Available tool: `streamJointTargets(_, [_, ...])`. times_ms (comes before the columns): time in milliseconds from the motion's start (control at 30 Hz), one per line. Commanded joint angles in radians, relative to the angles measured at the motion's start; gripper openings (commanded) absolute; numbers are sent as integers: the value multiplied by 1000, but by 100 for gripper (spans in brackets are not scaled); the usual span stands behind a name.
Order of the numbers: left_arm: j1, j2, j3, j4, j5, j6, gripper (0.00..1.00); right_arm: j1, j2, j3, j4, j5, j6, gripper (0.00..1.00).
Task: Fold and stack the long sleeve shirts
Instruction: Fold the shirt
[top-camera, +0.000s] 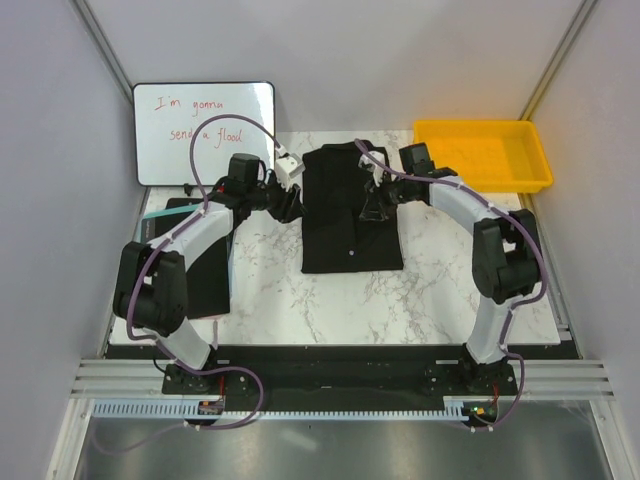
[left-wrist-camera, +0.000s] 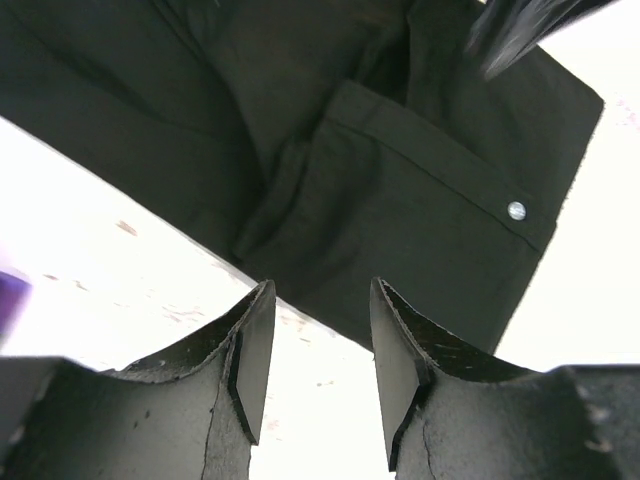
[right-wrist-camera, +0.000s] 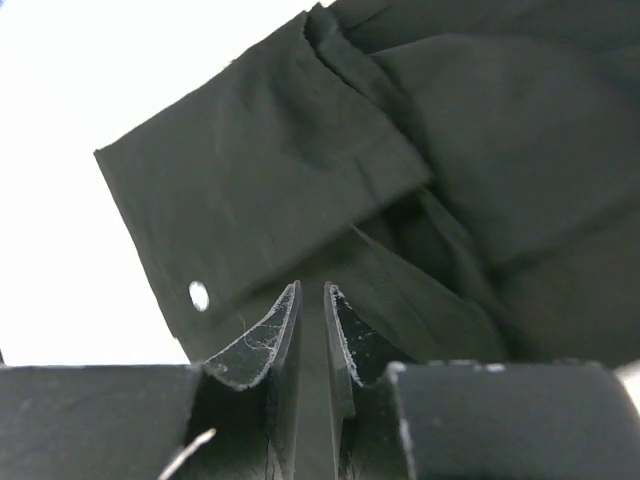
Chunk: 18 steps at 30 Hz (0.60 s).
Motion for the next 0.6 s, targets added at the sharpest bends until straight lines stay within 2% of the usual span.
streamJointTargets(0, [-5,13,3,2,35,-132,50,18,98,-20,145,-25,244,21])
streamJointTargets(167, [-5,35,20,-1,38,-127,49,34,179,-14,203,-2,278,22])
streamJointTargets(567, [-5,84,35,-21,40,-115,49,35,261,32,417,54,473,24])
